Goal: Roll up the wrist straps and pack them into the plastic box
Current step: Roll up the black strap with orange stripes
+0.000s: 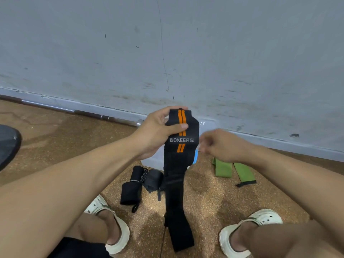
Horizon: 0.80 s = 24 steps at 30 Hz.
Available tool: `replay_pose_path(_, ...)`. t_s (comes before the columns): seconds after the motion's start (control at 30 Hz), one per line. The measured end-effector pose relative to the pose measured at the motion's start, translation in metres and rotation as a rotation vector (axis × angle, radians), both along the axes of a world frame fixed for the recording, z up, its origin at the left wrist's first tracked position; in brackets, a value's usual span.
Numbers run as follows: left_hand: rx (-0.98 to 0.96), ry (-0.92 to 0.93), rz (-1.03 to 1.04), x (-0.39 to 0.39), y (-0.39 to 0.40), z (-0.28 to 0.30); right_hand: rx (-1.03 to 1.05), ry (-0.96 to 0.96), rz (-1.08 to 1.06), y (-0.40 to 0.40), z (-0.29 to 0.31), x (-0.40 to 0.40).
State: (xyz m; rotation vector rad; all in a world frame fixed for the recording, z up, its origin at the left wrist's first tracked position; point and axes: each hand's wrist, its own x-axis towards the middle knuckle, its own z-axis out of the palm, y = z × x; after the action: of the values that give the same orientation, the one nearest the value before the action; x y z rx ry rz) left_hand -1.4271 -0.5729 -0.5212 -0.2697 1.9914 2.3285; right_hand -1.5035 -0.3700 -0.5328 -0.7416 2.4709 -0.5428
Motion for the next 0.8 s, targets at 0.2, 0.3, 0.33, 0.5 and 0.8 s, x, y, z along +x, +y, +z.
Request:
replay_pose_path(0.2,-0.163,-0.025,-0.169,0.008,0.013,0.003,-0.653,-0.021,-0.232,-0.004,0.03,0.004)
replay_pose_path(0.3,-0.261,-0.068,-0.258,0.009,0.015,0.008,-0.606,-0.159,-0.209,-0.003,0.034,0.009)
replay_pose_path(0.33,-0.285,-0.084,-0.27,0.009,0.016,0.008,-0.593,-0.216,-0.21,-0.002,0.035,0.01)
replay_pose_path(0.5,-0.32,-0.117,-0.361,0.01,0.019,0.005,-0.527,-0.67,-0.198,0.004,0.042,0.01)
replay_pose_path(0.8,-0.487,0.038,-0.149,0.016,0.025,0.002,-0.958,-0.949,-0.674,0.006,0.054,0.008)
